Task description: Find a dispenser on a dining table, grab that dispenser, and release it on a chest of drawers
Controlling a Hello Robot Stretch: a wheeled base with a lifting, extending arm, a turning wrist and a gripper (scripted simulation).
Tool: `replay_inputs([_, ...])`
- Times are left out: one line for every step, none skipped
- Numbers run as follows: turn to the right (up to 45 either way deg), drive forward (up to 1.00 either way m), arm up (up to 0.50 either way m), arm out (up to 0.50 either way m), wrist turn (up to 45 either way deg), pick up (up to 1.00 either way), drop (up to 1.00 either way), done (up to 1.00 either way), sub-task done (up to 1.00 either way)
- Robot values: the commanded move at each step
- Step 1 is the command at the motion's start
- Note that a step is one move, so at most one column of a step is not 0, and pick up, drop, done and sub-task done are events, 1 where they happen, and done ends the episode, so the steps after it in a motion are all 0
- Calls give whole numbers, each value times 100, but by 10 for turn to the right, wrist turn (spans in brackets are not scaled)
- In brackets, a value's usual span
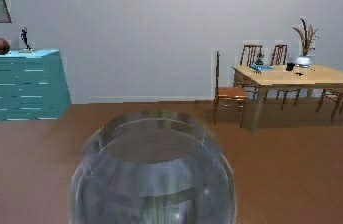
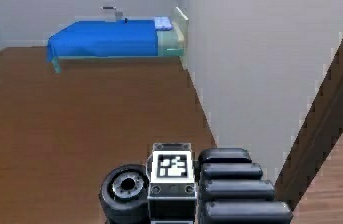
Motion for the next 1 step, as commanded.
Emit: replay_inputs([0,40,0,0,0,0,0,0,0])
